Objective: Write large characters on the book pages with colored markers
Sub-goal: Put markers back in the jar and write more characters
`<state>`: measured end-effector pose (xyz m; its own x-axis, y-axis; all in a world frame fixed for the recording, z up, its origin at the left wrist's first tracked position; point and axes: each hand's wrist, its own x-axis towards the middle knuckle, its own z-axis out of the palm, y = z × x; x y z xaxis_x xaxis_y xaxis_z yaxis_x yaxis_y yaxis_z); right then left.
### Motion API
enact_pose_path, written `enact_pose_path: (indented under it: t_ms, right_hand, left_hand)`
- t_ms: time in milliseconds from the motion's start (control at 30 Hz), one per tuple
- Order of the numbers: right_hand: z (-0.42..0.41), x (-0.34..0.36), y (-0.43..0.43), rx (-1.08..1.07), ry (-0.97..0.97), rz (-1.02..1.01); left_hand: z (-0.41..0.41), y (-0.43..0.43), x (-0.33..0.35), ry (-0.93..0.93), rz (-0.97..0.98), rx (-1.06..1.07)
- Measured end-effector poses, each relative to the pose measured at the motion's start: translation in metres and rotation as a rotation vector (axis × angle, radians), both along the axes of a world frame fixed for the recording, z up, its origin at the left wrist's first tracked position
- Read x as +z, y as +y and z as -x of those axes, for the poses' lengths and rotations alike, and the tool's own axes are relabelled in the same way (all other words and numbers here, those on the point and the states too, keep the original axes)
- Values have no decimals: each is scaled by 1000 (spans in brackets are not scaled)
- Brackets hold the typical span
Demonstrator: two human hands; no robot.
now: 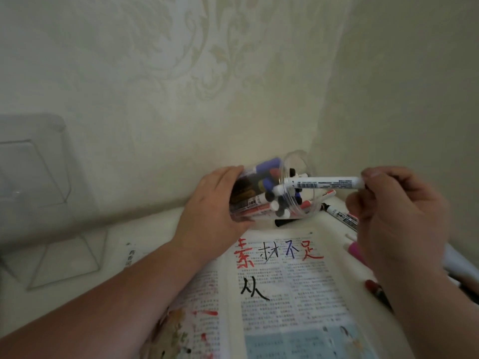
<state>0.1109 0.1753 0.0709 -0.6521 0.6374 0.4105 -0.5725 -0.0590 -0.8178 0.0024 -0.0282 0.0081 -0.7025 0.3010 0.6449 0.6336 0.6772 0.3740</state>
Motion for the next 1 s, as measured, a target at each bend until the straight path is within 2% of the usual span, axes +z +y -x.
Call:
enact_pose_path:
  t_ms: [167, 333, 467, 533, 600, 667, 800, 867, 967, 1000]
  right_hand:
    - [-2, -3, 2, 46, 35, -59]
    - [-6, -5, -5, -114, -5, -404]
    - [-1, -11, -12, 53, -152, -618]
    - [2, -14, -14, 107, -194, -586]
    - [2, -14, -14, 144, -120, -433]
    - [2, -14, -14, 76, -28, -414]
    - [7, -27, -12, -123, -46, -641]
    - [10, -32, -14, -124, -47, -662]
    - [9, -32, -15, -167, 5, -860]
    - [8, -31, -17, -117, 11, -894]
  left_hand:
    - [-1, 1, -2, 58, 56, -30]
    - [0, 0, -2, 49, 64, -25]
    - [-1, 2, -4, 114, 72, -55]
    - [-1, 3, -6, 132, 75, -67]
    - [0, 2, -6, 121, 52, -51]
    - [0, 0, -4, 86, 29, -35]
    - [1, 0, -3, 70, 17, -28]
    - [1, 1, -4, 86, 27, -34]
    - [0, 4, -5, 92, 43, -34]
    - [0, 4, -4, 93, 34, -30]
